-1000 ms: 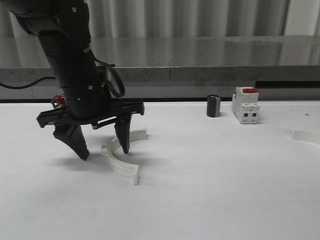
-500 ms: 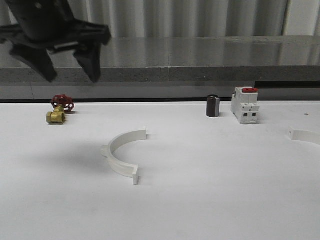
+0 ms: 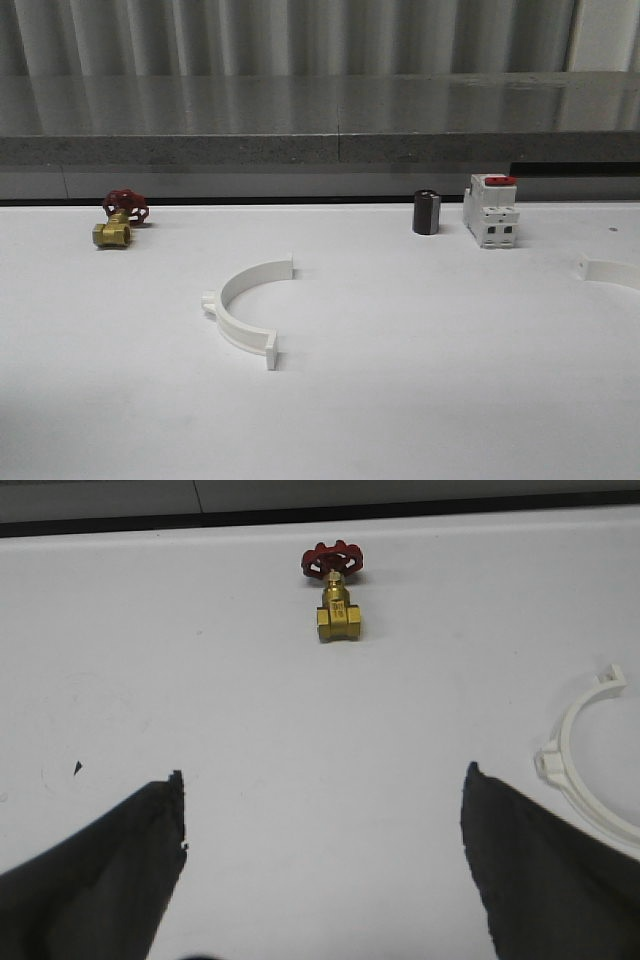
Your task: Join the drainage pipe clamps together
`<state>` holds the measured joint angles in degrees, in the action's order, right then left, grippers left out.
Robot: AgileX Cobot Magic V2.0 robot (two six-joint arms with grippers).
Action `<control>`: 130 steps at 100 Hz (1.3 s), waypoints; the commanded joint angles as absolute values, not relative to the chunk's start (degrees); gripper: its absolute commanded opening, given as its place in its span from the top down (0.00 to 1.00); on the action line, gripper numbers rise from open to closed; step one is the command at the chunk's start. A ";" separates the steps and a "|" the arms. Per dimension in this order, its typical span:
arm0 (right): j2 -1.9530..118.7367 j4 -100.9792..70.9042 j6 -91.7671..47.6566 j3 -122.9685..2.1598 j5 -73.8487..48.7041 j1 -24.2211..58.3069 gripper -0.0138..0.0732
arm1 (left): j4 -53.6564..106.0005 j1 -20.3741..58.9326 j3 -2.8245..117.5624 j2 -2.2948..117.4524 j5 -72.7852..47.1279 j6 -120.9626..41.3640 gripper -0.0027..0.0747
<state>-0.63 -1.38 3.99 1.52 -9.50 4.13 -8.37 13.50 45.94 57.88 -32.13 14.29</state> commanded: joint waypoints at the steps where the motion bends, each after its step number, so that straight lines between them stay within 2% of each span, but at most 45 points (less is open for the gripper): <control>1: -1.73 -1.20 3.61 0.68 -4.68 3.82 0.98 | -8.00 13.35 42.67 50.34 -27.14 14.22 0.25; 19: -1.73 -1.20 3.61 0.68 -4.68 3.82 0.98 | -7.95 13.35 33.75 37.15 -27.51 14.22 0.27; 28: -1.73 -1.20 3.61 0.68 -3.26 3.82 0.98 | -7.95 13.35 30.36 31.27 -27.73 14.22 0.34; 39: -1.73 -1.20 3.61 0.68 -1.59 3.82 0.98 | -7.95 13.35 27.89 25.88 -28.54 14.22 0.54; 56: -1.36 -2.30 3.66 -2.58 -5.14 3.82 0.98 | -7.90 13.35 26.71 22.05 -28.79 14.22 0.99; 73: 4.72 -3.49 4.61 -11.71 -12.85 3.82 0.98 | -7.90 13.35 26.71 21.95 -28.79 14.22 0.99; 101: 29.27 -3.86 5.30 -32.78 -30.58 3.82 0.98 | -7.78 13.35 26.71 21.95 -28.69 14.22 0.99; 123: 44.86 -5.91 5.10 -41.73 -31.50 3.82 0.97 | -7.78 13.35 26.71 21.95 -28.69 14.22 0.99; 130: 47.96 -5.91 5.10 -42.36 -31.22 3.82 0.89 | -7.78 13.35 26.71 21.95 -28.69 14.22 0.99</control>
<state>44.41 -5.41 5.34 -39.49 -34.44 4.13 -8.01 13.38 25.29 21.66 -32.57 14.27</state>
